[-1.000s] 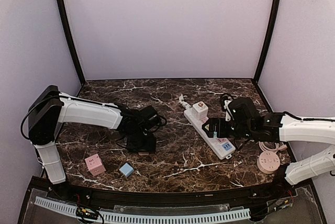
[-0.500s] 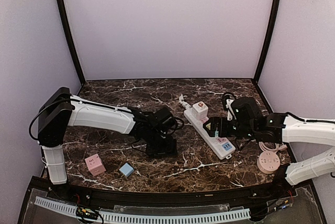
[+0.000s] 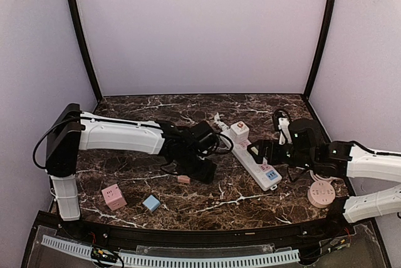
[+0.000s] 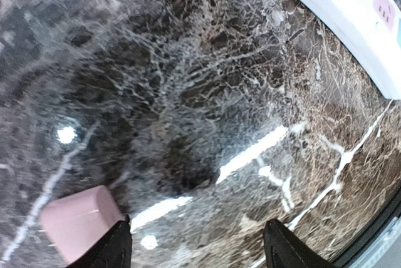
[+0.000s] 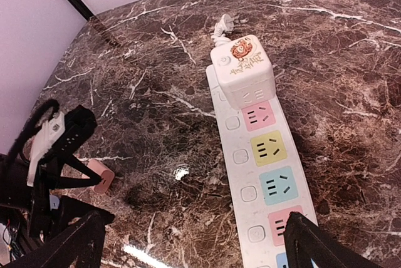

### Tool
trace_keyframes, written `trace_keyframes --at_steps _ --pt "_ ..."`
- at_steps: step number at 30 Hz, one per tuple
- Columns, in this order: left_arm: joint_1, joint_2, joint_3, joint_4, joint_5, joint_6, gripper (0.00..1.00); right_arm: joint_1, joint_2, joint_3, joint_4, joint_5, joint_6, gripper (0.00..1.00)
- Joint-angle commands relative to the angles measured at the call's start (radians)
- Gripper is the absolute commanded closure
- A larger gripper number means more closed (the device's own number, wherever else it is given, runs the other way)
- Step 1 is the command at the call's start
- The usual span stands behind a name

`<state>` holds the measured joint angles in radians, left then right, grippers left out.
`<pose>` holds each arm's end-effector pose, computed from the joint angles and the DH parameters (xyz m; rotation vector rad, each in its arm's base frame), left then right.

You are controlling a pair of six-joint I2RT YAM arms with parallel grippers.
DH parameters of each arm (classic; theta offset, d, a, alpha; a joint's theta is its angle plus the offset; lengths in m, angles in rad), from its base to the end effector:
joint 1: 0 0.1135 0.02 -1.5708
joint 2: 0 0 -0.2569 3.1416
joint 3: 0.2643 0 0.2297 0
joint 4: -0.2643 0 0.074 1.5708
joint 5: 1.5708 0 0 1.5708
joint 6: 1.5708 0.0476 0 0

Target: Insert the plug

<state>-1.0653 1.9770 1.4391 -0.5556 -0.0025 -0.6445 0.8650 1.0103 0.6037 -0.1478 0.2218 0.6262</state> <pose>0.1931 -0.3486 0.1794 0.5802 2.7209 -0.5084 0.1463 0.1555 0.2351 -0.1251 2.1760 0.6440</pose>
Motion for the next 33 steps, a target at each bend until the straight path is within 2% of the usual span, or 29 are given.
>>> trace_keyframes --at_steps 1,7,10,11,13,17,22,33 --pt "-0.002 -0.157 -0.051 -0.105 -0.194 0.357 0.27 0.008 -0.057 -0.050 0.086 -0.007 -0.040 0.01" --pt "-0.001 -0.239 -0.125 -0.129 -0.193 0.654 0.30 0.008 -0.093 -0.073 0.114 -0.013 -0.060 0.01" --pt "0.023 -0.188 -0.069 -0.237 -0.183 0.727 0.26 0.008 -0.089 -0.073 0.124 -0.021 -0.068 0.01" --pt "0.036 -0.147 -0.038 -0.306 -0.178 0.733 0.27 0.008 -0.086 -0.074 0.125 -0.023 -0.068 0.01" --pt "0.038 -0.122 -0.046 -0.333 -0.165 0.800 0.28 0.007 -0.081 -0.077 0.127 -0.031 -0.069 0.01" --pt "0.048 -0.151 -0.098 -0.276 -0.175 0.953 0.28 0.008 -0.076 -0.078 0.135 -0.045 -0.071 0.01" --pt "0.063 -0.159 -0.099 -0.242 -0.077 1.152 0.30 0.008 -0.072 -0.074 0.135 -0.052 -0.073 0.01" --pt "0.154 -0.152 -0.088 -0.211 0.037 1.322 0.33 0.008 -0.068 -0.078 0.134 -0.055 -0.074 0.01"
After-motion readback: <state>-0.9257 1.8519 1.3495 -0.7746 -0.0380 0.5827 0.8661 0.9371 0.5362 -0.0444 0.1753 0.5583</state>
